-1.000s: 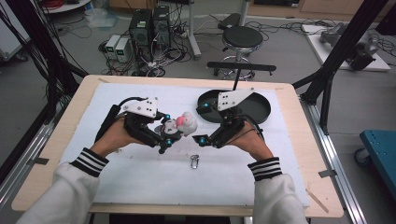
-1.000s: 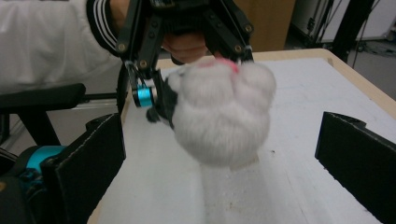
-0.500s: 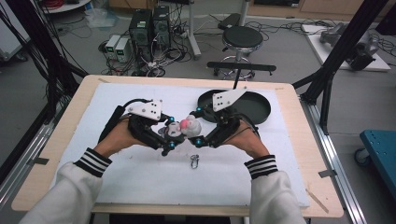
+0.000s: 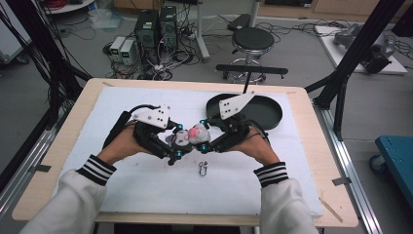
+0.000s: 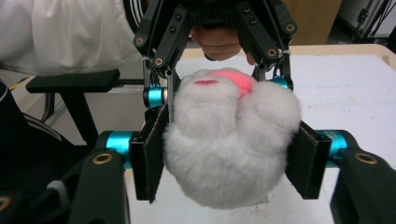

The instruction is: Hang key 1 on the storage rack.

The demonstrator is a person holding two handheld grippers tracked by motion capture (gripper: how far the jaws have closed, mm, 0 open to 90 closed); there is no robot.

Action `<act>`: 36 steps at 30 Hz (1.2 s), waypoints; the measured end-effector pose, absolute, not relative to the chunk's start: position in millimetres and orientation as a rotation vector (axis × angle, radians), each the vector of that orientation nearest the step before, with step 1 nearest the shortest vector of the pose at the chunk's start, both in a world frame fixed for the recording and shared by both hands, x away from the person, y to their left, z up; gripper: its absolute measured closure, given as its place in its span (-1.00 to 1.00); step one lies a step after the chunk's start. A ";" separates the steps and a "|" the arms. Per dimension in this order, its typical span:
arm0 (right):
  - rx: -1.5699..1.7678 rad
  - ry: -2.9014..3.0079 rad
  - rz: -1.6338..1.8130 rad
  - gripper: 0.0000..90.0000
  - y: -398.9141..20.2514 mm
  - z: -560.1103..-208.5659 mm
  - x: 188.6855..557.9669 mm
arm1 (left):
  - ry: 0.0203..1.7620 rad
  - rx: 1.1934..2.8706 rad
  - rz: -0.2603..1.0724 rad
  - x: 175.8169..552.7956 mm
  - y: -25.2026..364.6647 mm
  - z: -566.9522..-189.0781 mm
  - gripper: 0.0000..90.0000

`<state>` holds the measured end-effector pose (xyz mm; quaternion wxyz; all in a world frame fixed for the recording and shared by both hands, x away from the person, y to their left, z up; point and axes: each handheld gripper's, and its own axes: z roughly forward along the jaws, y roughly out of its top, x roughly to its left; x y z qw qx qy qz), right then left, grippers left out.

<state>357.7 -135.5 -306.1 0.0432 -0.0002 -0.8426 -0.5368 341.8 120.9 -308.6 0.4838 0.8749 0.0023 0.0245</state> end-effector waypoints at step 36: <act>-0.333 -2.611 -1.754 0.21 -165.6 -295.5 359.0 | 0.275 1.877 0.338 339.8 175.6 -326.1 -0.96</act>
